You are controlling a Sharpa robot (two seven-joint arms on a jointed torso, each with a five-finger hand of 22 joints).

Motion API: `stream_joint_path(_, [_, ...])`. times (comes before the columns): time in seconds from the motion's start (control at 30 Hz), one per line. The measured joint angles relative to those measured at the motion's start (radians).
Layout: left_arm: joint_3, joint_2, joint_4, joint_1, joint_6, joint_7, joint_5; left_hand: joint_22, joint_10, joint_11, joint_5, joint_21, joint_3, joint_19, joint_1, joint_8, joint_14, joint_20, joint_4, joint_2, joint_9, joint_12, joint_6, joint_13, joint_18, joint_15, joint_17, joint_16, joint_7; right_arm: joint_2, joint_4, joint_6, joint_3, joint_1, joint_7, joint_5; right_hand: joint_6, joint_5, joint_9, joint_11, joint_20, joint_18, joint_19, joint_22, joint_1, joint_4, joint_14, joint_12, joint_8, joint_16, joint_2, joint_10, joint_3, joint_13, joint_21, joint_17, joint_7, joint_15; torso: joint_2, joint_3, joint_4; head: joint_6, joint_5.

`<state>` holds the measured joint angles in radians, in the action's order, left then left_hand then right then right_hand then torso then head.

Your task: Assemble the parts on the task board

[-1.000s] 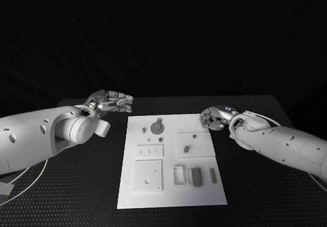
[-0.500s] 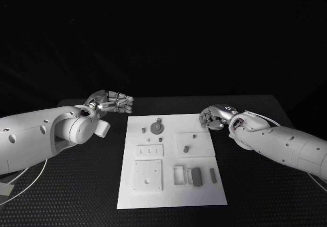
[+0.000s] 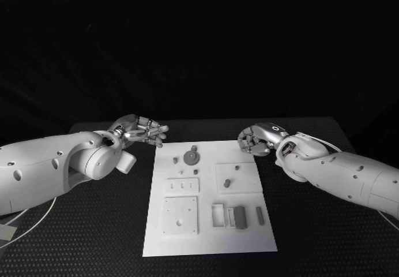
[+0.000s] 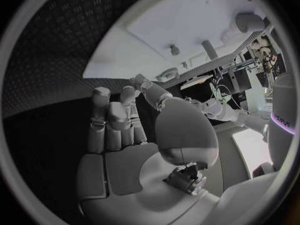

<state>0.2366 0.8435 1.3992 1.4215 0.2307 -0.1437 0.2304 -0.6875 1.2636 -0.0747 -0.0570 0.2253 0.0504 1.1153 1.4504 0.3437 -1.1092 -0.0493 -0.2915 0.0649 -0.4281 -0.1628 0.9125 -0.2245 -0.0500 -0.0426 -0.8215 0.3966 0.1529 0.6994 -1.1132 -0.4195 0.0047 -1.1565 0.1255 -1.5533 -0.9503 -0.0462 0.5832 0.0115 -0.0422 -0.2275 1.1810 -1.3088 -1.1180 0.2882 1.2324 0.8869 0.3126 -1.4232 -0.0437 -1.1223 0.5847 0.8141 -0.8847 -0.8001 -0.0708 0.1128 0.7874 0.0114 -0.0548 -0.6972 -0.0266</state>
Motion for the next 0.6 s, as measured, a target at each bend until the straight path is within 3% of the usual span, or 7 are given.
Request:
stream_joint_path(0.1, [0.000, -0.002, 0.016, 0.000, -0.013, 0.049, 0.034, -0.059, 0.033, 0.024, 0.000, 0.063, -0.012, 0.047, -0.029, 0.000, -0.030, -0.030, 0.004, 0.003, 0.003, -0.063, 0.017, -0.070, -0.010, 0.033, -0.083, 0.101, -0.012, 0.004, -0.056, 0.003, 0.003, -0.013, -0.028, -0.021, 0.000, 0.000, 0.000, 0.002, 0.000, -0.001, 0.000, 0.000, 0.000, -0.003, 0.000, 0.007, 0.000, 0.000, 0.000, 0.002, -0.003, 0.006, 0.000, 0.000, 0.000, 0.000, -0.001, -0.0004, 0.0010, 0.006, 0.002])
stream_joint_path(0.2, [0.000, -0.010, 0.029, 0.000, -0.019, 0.101, 0.055, -0.142, -0.007, 0.034, 0.008, 0.130, -0.019, 0.035, -0.037, -0.004, -0.004, -0.059, 0.000, 0.010, 0.003, -0.140, 0.023, -0.163, -0.010, 0.059, -0.159, 0.209, -0.012, 0.011, -0.119, 0.009, 0.002, -0.019, -0.066, -0.043, 0.000, 0.000, 0.000, 0.002, 0.000, -0.005, 0.000, 0.000, 0.007, -0.003, -0.002, 0.010, 0.000, 0.000, -0.007, 0.002, -0.003, 0.012, 0.000, -0.001, 0.000, 0.002, -0.002, -0.0005, 0.0020, 0.009, 0.005])
stream_joint_path(0.37, [0.000, -0.038, 0.041, 0.000, -0.019, 0.170, 0.073, -0.211, -0.053, 0.037, 0.008, 0.176, -0.019, 0.018, -0.059, -0.009, 0.017, -0.076, 0.000, 0.017, 0.003, -0.214, 0.022, -0.253, 0.003, 0.068, -0.182, 0.283, -0.010, 0.008, -0.213, 0.018, 0.003, -0.031, -0.134, -0.073, 0.000, 0.000, 0.000, 0.001, 0.000, -0.005, 0.000, 0.000, 0.011, -0.003, -0.002, 0.019, 0.000, 0.000, -0.011, 0.002, -0.003, 0.020, 0.000, -0.001, 0.000, 0.002, -0.008, -0.0012, 0.0058, 0.013, 0.012])
stream_joint_path(0.6, [0.000, -0.081, 0.060, -0.013, -0.004, 0.222, 0.080, -0.259, -0.062, 0.043, 0.008, 0.207, -0.013, 0.012, -0.064, -0.023, 0.024, -0.081, 0.000, 0.022, 0.007, -0.274, 0.026, -0.318, 0.007, 0.074, -0.185, 0.346, -0.012, -0.027, -0.282, 0.022, 0.003, -0.032, -0.209, -0.096, -0.002, 0.000, 0.000, 0.003, -0.002, -0.005, 0.003, 0.000, 0.018, -0.005, 0.001, 0.030, 0.000, 0.000, -0.018, 0.004, -0.005, 0.031, 0.000, -0.002, 0.002, 0.005, -0.020, -0.0057, 0.0120, 0.016, 0.026])
